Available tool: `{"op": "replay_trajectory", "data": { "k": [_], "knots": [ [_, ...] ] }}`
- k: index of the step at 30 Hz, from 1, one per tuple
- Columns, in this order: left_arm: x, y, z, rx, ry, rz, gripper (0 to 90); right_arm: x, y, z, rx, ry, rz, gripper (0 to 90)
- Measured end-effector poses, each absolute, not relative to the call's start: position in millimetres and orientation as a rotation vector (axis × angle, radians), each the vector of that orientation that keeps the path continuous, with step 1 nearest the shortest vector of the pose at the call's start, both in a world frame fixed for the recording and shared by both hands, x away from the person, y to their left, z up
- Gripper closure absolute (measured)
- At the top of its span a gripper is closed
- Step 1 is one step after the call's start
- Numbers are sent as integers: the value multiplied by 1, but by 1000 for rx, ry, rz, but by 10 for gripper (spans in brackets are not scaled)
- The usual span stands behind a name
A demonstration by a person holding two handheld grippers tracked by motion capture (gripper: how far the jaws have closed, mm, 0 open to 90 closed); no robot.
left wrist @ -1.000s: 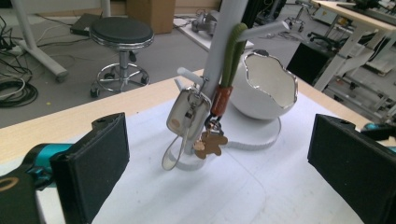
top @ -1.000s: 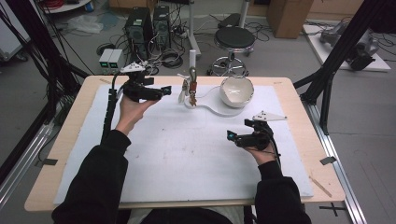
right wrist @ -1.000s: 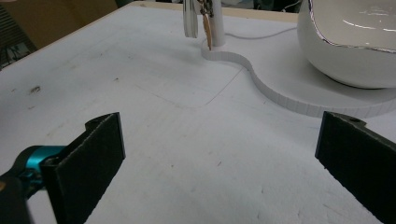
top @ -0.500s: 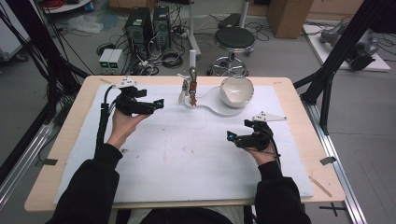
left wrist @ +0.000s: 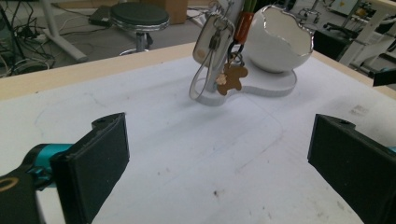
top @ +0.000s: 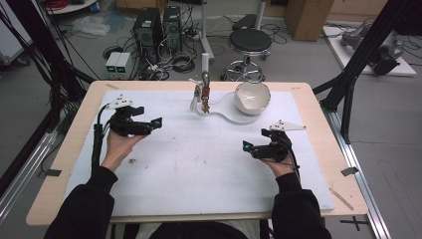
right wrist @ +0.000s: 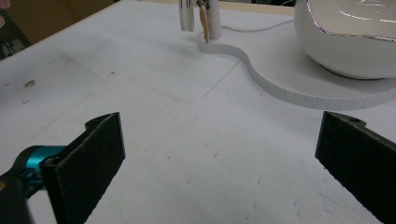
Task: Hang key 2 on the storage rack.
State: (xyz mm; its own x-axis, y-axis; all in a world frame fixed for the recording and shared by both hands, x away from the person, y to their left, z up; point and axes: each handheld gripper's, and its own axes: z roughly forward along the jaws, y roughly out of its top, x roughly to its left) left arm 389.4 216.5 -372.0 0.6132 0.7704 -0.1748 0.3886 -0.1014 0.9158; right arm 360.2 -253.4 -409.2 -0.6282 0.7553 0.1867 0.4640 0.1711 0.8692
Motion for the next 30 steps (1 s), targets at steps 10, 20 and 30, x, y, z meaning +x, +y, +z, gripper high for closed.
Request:
{"op": "replay_trajectory", "data": {
  "k": [10, 20, 30],
  "knots": [
    [374, 235, -381, 1748, 970, 444, 59, 359, -254, -412, 1175, 2174, 1414, 4],
    [354, 257, -405, 1738, 1024, 446, 59, 357, -256, -411, 1167, 2165, 1429, 4],
    [322, 272, -420, 1769, 1032, 481, 59, 357, -257, -412, 1167, 2163, 1420, 5]
  ]
}}
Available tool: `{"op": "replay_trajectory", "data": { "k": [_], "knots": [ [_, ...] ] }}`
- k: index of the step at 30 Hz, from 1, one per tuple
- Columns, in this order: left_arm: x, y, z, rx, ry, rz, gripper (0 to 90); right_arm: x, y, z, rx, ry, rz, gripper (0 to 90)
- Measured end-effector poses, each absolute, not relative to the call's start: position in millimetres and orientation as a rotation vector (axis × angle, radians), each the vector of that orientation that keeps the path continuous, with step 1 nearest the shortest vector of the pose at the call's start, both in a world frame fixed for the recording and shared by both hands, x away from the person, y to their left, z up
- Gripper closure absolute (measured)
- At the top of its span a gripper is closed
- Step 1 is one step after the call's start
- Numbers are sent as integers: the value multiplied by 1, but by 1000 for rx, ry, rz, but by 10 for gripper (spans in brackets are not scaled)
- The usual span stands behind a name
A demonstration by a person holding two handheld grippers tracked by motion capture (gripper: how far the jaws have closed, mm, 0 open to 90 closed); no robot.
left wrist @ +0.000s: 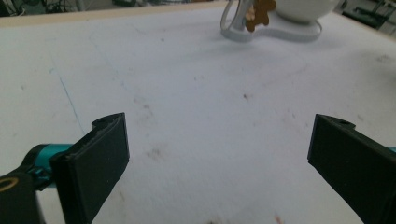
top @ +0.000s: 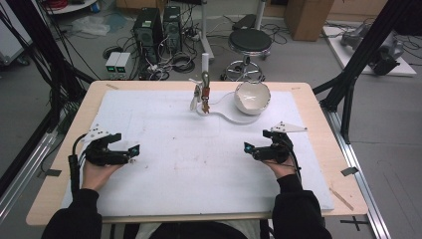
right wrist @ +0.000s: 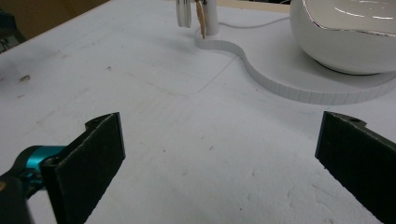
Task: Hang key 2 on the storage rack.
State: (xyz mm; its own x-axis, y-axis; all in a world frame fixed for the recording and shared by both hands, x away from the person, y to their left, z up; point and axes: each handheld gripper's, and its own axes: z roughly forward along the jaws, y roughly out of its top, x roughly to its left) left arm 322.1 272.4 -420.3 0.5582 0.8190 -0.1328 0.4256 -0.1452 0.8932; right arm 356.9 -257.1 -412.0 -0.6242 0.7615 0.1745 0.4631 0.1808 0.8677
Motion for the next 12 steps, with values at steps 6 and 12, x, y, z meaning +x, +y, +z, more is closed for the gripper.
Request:
{"op": "replay_trajectory", "data": {
  "k": [6, 12],
  "knots": [
    [301, 281, -427, 1774, 1044, 509, 58, 357, -259, -413, 1164, 2158, 1417, 4],
    [298, 282, -425, 1744, 1036, 507, 59, 358, -262, -416, 1182, 2155, 1409, 4]
  ]
}}
